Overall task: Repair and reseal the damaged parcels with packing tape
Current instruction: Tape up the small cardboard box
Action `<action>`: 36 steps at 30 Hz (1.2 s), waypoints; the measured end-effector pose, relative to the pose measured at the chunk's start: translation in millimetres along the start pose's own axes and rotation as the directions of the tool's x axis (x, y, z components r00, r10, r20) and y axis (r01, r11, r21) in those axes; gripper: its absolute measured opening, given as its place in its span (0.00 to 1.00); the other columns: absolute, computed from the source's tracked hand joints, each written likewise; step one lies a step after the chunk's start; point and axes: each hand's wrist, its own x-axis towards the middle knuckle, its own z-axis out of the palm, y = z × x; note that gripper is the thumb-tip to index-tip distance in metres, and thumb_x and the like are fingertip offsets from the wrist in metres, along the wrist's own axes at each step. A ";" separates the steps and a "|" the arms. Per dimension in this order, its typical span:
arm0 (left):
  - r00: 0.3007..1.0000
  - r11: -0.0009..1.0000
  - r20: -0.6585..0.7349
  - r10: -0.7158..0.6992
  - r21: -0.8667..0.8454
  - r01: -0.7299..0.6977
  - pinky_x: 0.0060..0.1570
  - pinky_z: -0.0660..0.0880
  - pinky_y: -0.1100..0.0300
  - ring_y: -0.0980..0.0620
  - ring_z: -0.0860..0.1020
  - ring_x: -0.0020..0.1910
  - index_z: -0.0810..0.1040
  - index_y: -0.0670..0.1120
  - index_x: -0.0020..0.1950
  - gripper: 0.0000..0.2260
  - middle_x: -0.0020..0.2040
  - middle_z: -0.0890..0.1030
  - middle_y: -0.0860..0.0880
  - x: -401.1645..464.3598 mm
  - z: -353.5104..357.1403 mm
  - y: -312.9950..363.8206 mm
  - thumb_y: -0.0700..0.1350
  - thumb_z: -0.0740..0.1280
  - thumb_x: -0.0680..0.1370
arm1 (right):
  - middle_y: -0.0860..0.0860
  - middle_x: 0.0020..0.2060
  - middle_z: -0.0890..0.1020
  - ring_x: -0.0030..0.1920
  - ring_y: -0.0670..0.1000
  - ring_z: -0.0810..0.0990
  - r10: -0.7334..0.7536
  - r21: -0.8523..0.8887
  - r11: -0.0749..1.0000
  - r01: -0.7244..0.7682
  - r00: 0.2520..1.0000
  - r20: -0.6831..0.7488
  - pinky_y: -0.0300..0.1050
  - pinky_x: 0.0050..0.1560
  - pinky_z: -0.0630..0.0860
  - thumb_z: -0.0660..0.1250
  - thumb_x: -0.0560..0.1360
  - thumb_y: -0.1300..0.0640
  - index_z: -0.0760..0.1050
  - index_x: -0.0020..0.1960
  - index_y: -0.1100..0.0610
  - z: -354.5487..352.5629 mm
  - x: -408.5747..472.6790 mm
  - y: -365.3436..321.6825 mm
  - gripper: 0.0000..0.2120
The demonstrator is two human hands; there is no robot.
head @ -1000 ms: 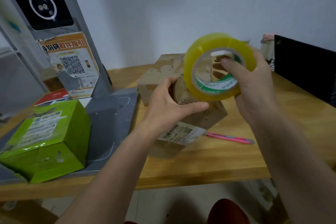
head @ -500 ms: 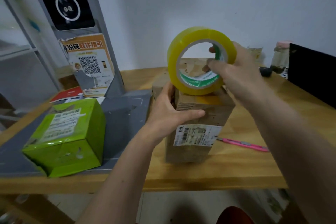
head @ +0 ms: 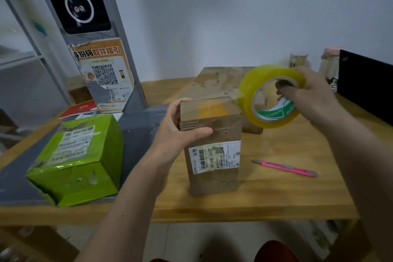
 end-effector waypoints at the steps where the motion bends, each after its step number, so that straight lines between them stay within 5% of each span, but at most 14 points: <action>1: 1.000 1.000 -0.001 0.001 -0.006 -0.001 0.59 0.77 0.44 0.48 0.81 0.58 0.73 0.59 0.64 0.38 0.58 0.82 0.53 0.1 0.7 0.2 0.53 0.82 0.56 | 0.60 0.47 0.79 0.50 0.61 0.78 0.010 0.011 1.000 -0.010 1.000 0.002 0.56 0.53 0.74 0.66 0.77 0.62 0.73 0.51 0.56 1.1 -1.0 1.4 0.04; 8: 1.000 1.000 0.016 -0.015 0.020 0.015 0.58 0.78 0.46 0.49 0.80 0.58 0.72 0.58 0.65 0.40 0.58 0.82 0.52 -1.8 -0.7 2.5 0.50 0.83 0.57 | 0.57 0.47 0.79 0.49 0.57 0.78 0.059 0.005 0.998 -0.059 0.997 0.042 0.54 0.50 0.74 0.65 0.77 0.60 0.73 0.49 0.53 12.1 -13.9 18.9 0.03; 12: 0.995 0.914 -0.078 0.061 0.405 -0.024 0.66 0.72 0.51 0.55 0.69 0.70 0.60 0.56 0.75 0.47 0.68 0.71 0.62 -18.3 7.5 33.3 0.53 0.81 0.61 | 0.53 0.46 0.77 0.47 0.53 0.77 0.062 0.004 0.998 -0.062 0.997 0.046 0.47 0.43 0.72 0.65 0.78 0.59 0.72 0.50 0.50 17.8 -19.2 25.0 0.05; 13: 0.990 0.794 -0.072 0.119 0.605 -0.052 0.72 0.65 0.47 0.54 0.61 0.75 0.54 0.56 0.78 0.50 0.74 0.64 0.60 -23.4 12.7 44.7 0.58 0.78 0.63 | 0.53 0.47 0.78 0.47 0.53 0.76 0.065 0.015 0.998 -0.065 0.997 0.042 0.47 0.44 0.73 0.65 0.78 0.59 0.72 0.52 0.51 18.5 -19.6 25.4 0.05; 15: 0.985 0.331 0.066 0.157 0.937 -0.116 0.77 0.44 0.47 0.53 0.43 0.79 0.43 0.53 0.80 0.52 0.80 0.47 0.55 -29.3 27.1 63.2 0.70 0.68 0.67 | 0.52 0.47 0.77 0.47 0.52 0.76 0.069 0.023 0.997 -0.070 0.997 0.035 0.45 0.42 0.72 0.65 0.78 0.58 0.72 0.53 0.51 19.9 -19.4 25.3 0.05; 16: 0.984 0.158 0.143 0.108 0.974 -0.159 0.77 0.40 0.49 0.52 0.40 0.79 0.41 0.49 0.80 0.52 0.80 0.43 0.52 -29.7 35.0 67.5 0.73 0.62 0.68 | 0.52 0.47 0.77 0.47 0.52 0.75 0.068 0.024 0.997 -0.069 0.997 0.033 0.44 0.40 0.71 0.65 0.78 0.58 0.71 0.53 0.51 21.0 -19.3 24.9 0.06; 17: 0.983 0.097 0.178 0.036 0.979 -0.180 0.77 0.39 0.51 0.51 0.40 0.79 0.42 0.46 0.80 0.52 0.81 0.42 0.50 -28.7 42.9 70.2 0.75 0.59 0.69 | 0.52 0.47 0.77 0.47 0.52 0.75 0.066 0.023 0.998 -0.066 0.997 0.029 0.43 0.39 0.69 0.64 0.78 0.58 0.71 0.54 0.51 22.0 -19.3 24.4 0.06; 21: 0.961 0.138 0.273 -0.049 0.955 -0.264 0.75 0.51 0.53 0.49 0.48 0.79 0.47 0.44 0.80 0.53 0.81 0.49 0.48 -15.3 66.4 77.3 0.75 0.62 0.68 | 0.53 0.50 0.77 0.50 0.54 0.74 0.059 -0.022 0.998 -0.059 0.998 0.003 0.46 0.43 0.68 0.64 0.78 0.58 0.71 0.56 0.52 22.8 -19.8 22.2 0.08; 24: 0.948 0.153 0.315 -0.043 0.940 -0.306 0.75 0.49 0.54 0.51 0.46 0.79 0.43 0.45 0.80 0.53 0.81 0.45 0.49 -9.8 76.7 77.8 0.74 0.62 0.69 | 0.53 0.50 0.77 0.51 0.55 0.75 0.049 -0.055 0.997 -0.048 0.999 0.007 0.48 0.47 0.70 0.64 0.78 0.58 0.71 0.55 0.52 20.8 -19.4 21.1 0.07; 32: 0.996 0.149 0.029 -0.086 0.989 -0.015 0.75 0.49 0.50 0.49 0.43 0.79 0.42 0.44 0.80 0.52 0.81 0.43 0.47 -25.0 30.6 64.5 0.74 0.60 0.70 | 0.53 0.49 0.76 0.47 0.53 0.75 0.049 -0.011 0.999 -0.048 0.998 0.042 0.40 0.37 0.68 0.64 0.78 0.59 0.71 0.52 0.52 24.3 -25.6 21.2 0.05; 36: 0.996 0.024 -0.002 -0.090 1.000 0.004 0.77 0.42 0.47 0.41 0.41 0.79 0.44 0.42 0.80 0.57 0.80 0.43 0.40 -17.2 22.5 74.1 0.78 0.59 0.66 | 0.52 0.47 0.75 0.46 0.52 0.74 0.036 -0.014 0.999 -0.035 0.998 0.050 0.40 0.36 0.67 0.64 0.78 0.60 0.70 0.52 0.52 28.2 -27.6 19.5 0.05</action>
